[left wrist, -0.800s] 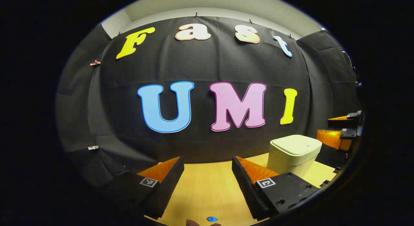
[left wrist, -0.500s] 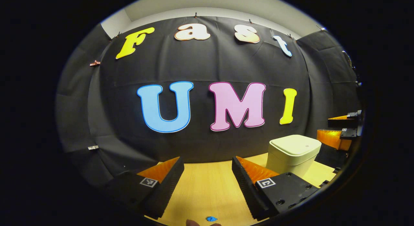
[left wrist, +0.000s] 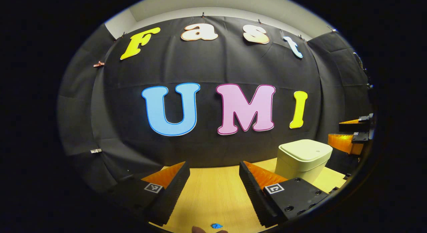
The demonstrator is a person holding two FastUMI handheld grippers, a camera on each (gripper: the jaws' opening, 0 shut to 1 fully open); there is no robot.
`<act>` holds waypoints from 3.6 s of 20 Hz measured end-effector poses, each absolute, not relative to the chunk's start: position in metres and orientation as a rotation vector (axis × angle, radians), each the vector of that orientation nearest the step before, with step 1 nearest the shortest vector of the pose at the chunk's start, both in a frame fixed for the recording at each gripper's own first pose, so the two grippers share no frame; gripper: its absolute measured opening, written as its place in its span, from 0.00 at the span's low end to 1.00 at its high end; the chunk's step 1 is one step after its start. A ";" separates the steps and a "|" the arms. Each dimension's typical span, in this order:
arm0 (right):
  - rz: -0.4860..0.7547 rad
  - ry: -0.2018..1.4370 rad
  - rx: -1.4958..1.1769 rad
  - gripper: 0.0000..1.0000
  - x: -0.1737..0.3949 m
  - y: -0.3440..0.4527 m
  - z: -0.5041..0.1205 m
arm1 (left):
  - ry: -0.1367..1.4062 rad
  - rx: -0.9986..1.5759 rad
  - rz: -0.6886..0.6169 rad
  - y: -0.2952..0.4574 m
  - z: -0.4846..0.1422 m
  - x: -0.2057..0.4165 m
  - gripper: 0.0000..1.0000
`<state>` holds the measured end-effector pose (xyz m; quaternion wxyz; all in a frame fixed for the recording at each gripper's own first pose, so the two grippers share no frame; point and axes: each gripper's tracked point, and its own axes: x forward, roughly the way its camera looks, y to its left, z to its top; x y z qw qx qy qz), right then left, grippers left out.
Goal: Press the lid of the desktop garbage bin to open it, pick up the crumpled paper on the desktop and throw it into the bin, then pick up the pop can on the desktop and drop it into the bin, and finally close the garbage bin lid.
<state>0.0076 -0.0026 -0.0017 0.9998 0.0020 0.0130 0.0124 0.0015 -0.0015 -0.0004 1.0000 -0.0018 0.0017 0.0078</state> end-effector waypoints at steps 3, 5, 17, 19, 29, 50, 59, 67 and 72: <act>0.009 0.071 -0.004 0.53 0.011 -0.009 -0.007 | 0.003 -0.003 0.020 -0.001 -0.001 0.002 0.95; 0.016 0.090 0.002 0.16 0.012 -0.012 -0.008 | 0.005 -0.006 0.021 -0.001 -0.002 0.001 0.95; 0.017 0.355 0.204 0.05 0.072 -0.075 -0.039 | 0.010 -0.009 0.027 -0.002 -0.003 -0.002 0.95; 0.039 0.415 0.181 0.05 0.089 -0.074 -0.057 | 0.010 -0.007 0.023 -0.004 -0.003 -0.002 0.95; 0.056 0.536 0.140 0.05 0.115 -0.072 -0.098 | 0.032 -0.002 0.031 -0.002 -0.009 -0.006 0.95; 0.074 0.340 0.173 0.05 0.125 -0.068 -0.043 | 0.050 -0.014 0.053 -0.001 -0.013 -0.008 0.95; 0.088 0.128 0.161 0.05 0.116 -0.059 0.023 | 0.047 -0.005 0.049 0.001 -0.013 -0.008 0.95; 0.205 0.017 0.110 0.18 0.082 -0.021 0.048 | 0.052 0.001 0.051 0.004 -0.015 -0.010 0.95; 0.264 0.069 0.083 0.59 0.056 0.015 0.022 | 0.083 0.012 0.045 0.005 -0.025 -0.014 0.95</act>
